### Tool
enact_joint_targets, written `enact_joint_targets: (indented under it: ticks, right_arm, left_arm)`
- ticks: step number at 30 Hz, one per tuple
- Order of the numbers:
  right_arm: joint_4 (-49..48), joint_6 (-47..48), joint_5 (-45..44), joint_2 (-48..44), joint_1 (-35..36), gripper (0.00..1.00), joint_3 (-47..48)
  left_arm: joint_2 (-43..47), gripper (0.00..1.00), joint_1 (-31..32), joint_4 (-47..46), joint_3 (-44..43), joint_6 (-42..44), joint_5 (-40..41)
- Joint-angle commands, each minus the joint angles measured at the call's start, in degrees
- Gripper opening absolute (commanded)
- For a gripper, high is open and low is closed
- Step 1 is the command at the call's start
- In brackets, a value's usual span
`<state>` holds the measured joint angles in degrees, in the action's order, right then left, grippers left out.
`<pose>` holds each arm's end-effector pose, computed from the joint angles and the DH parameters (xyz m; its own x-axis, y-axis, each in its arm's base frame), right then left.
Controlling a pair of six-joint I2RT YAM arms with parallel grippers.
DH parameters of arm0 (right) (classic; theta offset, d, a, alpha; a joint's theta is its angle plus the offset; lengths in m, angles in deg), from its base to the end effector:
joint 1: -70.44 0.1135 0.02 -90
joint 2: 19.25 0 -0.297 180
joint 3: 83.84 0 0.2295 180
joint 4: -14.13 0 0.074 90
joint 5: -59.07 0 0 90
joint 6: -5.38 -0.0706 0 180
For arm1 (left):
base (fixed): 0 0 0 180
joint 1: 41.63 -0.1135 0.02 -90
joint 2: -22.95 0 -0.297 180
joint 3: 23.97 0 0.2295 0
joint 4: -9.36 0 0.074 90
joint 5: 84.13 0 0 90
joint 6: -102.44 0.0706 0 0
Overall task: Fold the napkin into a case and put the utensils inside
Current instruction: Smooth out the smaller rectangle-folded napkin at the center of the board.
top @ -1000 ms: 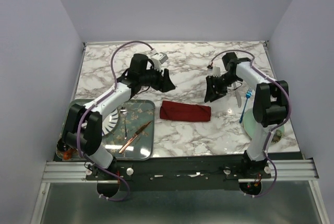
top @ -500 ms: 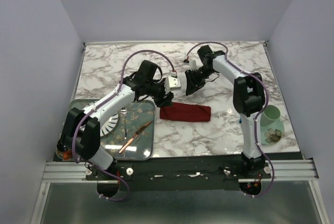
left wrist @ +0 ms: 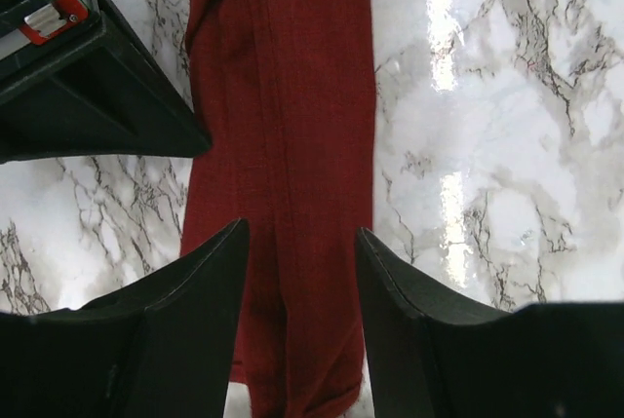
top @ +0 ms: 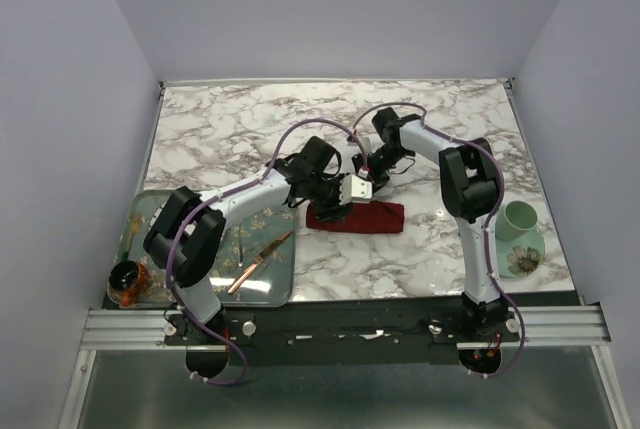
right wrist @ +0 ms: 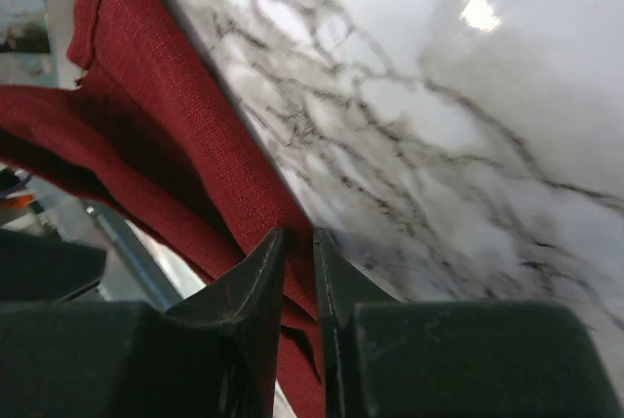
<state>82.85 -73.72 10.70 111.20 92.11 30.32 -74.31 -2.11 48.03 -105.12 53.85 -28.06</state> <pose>0.3953 0.2075 0.1488 -0.8468 -0.4885 -0.2106 -0.4988 0.5916 0.6334 0.2484 -0.2560 0.2361 0.0408 0.6778 -0.7342 0.9991 -0.0175 0.0395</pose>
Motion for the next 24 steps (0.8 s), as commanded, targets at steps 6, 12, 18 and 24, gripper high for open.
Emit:
enact_joint_targets:
  ticks: [6, 12, 18, 24]
  right_arm:
    - [-3.20, -0.08, 3.37, -0.81, 1.09, 0.22, -7.94]
    - [-4.34, -0.35, 3.81, -1.96, 1.27, 0.22, -9.97]
    - [-4.34, -0.35, 3.90, -2.31, 1.27, 0.21, -10.23]
    - [-4.25, -0.53, 3.64, -2.57, 1.27, 0.20, -10.76]
  left_arm:
    - [-3.64, 0.56, 3.10, -0.74, -1.33, 5.00, 4.75]
    - [-5.05, 0.48, 4.15, 0.22, -2.12, 5.44, 3.96]
    - [-6.19, 0.44, 4.33, 1.28, -2.64, 5.79, 3.17]
    - [-5.41, 0.50, 4.42, 1.98, -3.17, 4.56, 2.20]
